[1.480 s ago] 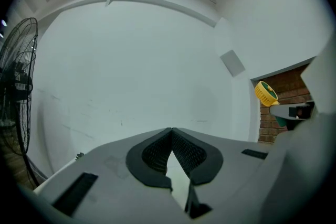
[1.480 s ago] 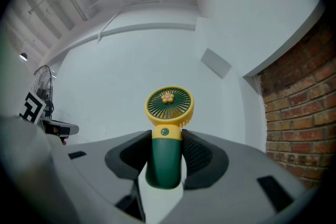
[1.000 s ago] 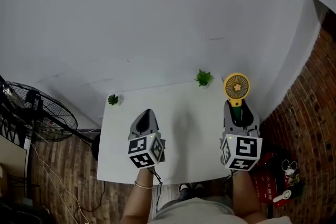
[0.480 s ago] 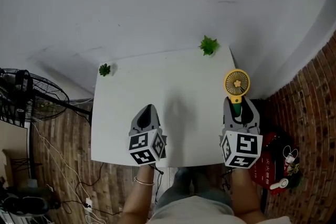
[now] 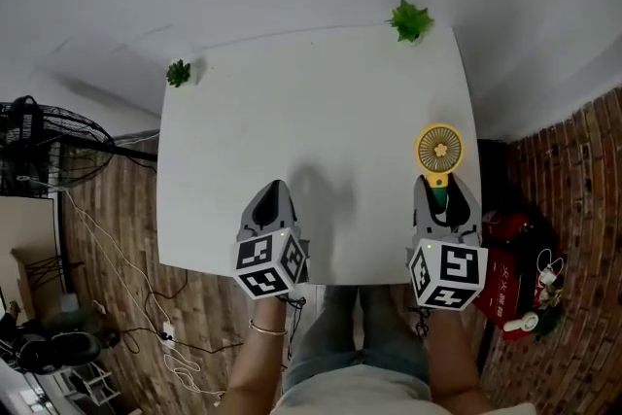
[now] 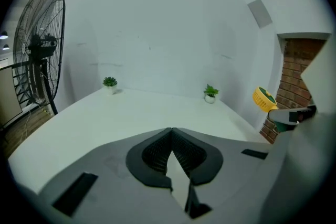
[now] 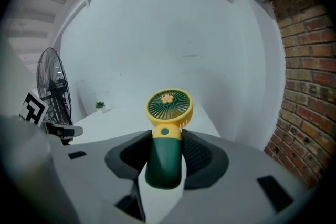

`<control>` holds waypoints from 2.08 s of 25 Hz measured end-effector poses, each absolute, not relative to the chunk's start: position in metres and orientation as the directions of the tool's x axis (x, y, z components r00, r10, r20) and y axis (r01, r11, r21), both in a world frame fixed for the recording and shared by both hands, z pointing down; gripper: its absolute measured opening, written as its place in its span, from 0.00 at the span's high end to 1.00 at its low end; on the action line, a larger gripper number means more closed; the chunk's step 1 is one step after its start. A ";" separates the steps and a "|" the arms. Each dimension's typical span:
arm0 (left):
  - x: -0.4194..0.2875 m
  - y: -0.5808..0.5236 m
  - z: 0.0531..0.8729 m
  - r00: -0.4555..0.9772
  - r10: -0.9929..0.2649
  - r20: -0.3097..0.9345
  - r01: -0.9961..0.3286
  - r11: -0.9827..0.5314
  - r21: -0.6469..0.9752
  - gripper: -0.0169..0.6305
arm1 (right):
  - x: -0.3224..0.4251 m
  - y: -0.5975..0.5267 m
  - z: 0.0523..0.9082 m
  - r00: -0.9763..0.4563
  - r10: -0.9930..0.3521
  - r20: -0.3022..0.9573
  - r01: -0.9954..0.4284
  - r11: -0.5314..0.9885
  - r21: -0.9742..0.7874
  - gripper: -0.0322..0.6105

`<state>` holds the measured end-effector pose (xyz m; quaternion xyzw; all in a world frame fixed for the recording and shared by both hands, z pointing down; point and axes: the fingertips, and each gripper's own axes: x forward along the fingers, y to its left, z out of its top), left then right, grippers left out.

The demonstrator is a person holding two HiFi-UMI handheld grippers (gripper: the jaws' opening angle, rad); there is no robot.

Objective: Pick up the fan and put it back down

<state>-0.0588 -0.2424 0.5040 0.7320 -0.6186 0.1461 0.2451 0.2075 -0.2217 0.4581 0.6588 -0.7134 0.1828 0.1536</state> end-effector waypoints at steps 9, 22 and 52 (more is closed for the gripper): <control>-0.069 -0.231 0.539 0.174 -0.798 0.577 -0.982 -0.094 0.165 0.95 | 0.199 -0.206 0.514 -0.103 -0.812 0.575 -0.994 0.059 -0.096 0.67; -0.069 -0.233 0.554 0.192 -0.778 0.598 -0.977 -0.095 0.190 0.95 | 0.193 -0.203 0.551 -0.115 -0.731 0.673 -0.993 0.058 -0.106 0.67; -0.089 -0.225 0.561 0.156 -0.779 0.607 -0.978 -0.035 0.206 0.95 | 0.183 -0.199 0.570 -0.131 -0.648 0.750 -0.991 0.056 -0.124 0.67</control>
